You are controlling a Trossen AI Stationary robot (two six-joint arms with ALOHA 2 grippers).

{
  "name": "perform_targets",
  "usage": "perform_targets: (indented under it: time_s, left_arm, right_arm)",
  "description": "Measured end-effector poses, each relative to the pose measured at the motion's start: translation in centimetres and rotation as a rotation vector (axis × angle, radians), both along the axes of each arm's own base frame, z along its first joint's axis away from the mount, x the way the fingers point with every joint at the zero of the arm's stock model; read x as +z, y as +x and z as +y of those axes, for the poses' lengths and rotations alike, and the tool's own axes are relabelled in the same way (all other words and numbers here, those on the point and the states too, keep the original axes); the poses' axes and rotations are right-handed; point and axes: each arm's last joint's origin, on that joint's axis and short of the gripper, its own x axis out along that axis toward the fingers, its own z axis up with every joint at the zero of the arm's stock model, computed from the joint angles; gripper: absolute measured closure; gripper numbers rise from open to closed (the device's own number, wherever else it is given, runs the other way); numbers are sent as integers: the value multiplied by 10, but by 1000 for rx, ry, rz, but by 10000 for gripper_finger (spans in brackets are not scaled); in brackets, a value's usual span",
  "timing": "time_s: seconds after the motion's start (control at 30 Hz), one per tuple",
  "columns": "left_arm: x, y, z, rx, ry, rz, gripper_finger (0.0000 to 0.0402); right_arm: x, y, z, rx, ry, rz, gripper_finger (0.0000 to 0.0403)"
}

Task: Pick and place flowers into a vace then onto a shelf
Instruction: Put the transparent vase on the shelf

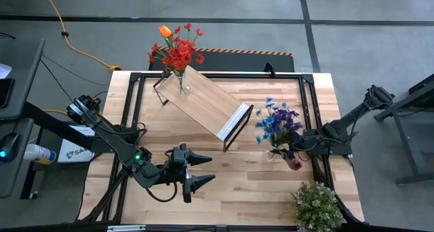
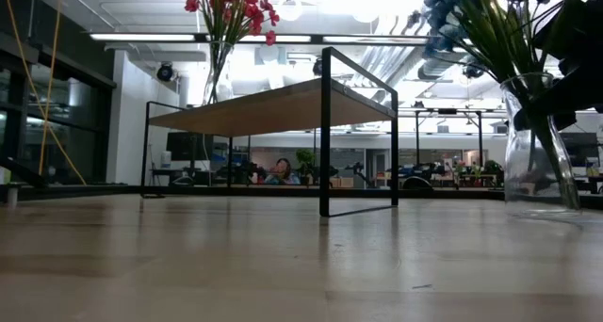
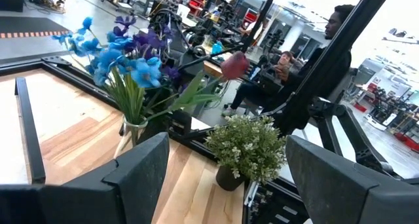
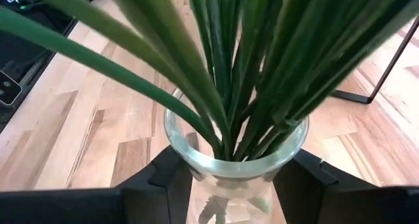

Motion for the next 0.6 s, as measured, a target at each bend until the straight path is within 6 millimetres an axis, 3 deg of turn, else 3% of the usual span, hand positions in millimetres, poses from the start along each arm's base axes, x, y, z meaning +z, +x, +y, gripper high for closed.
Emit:
perform_targets:
  time_s: [0.33, 0.6]
  left_arm:
    - [0, 0, 0, 0, -1, 0, 64]
    - [0, 0, 0, -14, -5, 0, 64]
  right_arm:
    - [13, 4, 2, -13, 28, -96, 238]
    - [60, 13, -2, -10, -44, -180, 238]
